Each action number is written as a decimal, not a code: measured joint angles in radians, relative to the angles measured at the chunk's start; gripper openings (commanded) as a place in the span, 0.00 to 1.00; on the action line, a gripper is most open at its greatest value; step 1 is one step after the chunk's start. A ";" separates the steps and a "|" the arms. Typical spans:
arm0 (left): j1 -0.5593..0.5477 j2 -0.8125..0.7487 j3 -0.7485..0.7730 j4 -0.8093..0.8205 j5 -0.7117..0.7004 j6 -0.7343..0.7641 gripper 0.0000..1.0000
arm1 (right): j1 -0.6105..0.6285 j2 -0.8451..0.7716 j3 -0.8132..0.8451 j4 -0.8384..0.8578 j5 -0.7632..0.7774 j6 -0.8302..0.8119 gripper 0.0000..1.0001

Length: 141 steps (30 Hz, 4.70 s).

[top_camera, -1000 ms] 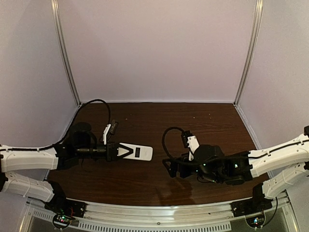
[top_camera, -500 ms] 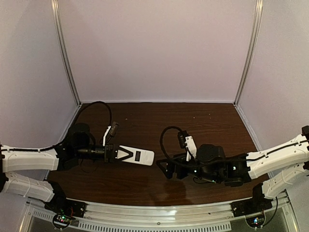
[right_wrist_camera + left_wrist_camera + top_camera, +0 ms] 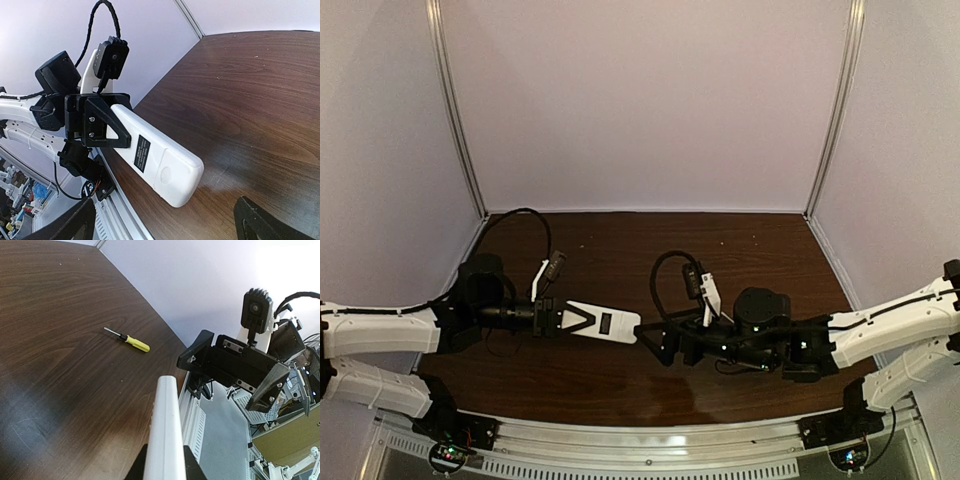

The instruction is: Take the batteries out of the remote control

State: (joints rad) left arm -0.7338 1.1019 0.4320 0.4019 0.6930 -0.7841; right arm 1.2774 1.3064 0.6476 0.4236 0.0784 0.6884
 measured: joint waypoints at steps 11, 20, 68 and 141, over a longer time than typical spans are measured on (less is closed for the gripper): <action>0.000 0.004 0.000 0.017 0.009 -0.006 0.00 | -0.017 0.091 0.000 0.047 -0.030 0.046 0.86; 0.000 0.017 0.000 0.025 0.021 -0.013 0.00 | -0.021 0.153 0.039 0.082 0.002 0.058 0.72; 0.006 0.043 0.000 0.040 0.014 -0.008 0.00 | -0.039 0.270 0.100 0.137 -0.016 0.079 0.37; 0.015 0.042 0.000 -0.060 -0.085 0.010 0.00 | -0.040 0.289 0.094 0.111 0.026 0.022 0.10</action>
State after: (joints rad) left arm -0.7185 1.1435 0.4320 0.3424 0.6079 -0.7746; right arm 1.2373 1.5955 0.7418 0.5346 0.1043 0.7105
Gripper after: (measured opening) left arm 0.171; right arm 0.120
